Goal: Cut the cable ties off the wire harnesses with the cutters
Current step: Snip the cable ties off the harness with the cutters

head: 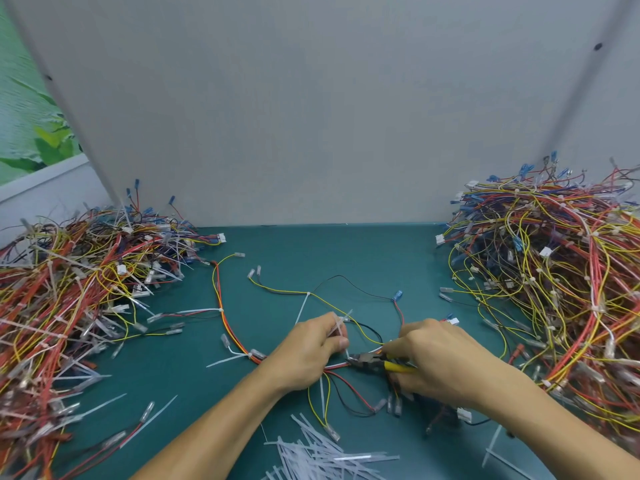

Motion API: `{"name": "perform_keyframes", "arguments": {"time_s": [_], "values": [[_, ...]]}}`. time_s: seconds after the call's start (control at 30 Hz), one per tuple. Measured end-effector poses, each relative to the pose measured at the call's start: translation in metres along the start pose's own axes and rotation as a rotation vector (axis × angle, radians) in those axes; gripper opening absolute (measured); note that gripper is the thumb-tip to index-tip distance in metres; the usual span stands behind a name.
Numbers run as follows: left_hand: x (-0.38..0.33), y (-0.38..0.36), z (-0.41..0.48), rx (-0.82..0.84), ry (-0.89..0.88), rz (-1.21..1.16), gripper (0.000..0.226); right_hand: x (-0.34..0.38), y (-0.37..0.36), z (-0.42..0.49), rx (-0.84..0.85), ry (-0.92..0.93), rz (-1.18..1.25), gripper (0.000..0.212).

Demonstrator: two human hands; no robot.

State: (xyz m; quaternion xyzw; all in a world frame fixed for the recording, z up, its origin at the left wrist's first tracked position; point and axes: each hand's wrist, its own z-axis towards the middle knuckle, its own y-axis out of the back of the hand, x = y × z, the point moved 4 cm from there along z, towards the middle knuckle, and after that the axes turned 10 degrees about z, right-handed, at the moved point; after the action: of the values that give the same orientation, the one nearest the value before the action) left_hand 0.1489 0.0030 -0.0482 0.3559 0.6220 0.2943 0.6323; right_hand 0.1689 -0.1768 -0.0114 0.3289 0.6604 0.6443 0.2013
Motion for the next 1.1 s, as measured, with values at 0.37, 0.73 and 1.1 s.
{"name": "perform_keyframes", "arguments": {"time_s": [0.37, 0.73, 1.1], "values": [[0.0031, -0.0012, 0.0011, -0.006, 0.021, -0.02, 0.017, -0.002, -0.0057, 0.0006, 0.045, 0.066, -0.09, 0.021], [0.0004, 0.0007, -0.0029, 0.006, 0.091, -0.166, 0.008, -0.004, -0.0092, 0.0024, 0.019, 0.129, -0.183, 0.024], [0.0044, -0.0021, -0.0054, -0.036, 0.107, -0.268, 0.01, -0.0029, -0.0101, 0.0013, 0.006, 0.118, -0.181, 0.025]]}}
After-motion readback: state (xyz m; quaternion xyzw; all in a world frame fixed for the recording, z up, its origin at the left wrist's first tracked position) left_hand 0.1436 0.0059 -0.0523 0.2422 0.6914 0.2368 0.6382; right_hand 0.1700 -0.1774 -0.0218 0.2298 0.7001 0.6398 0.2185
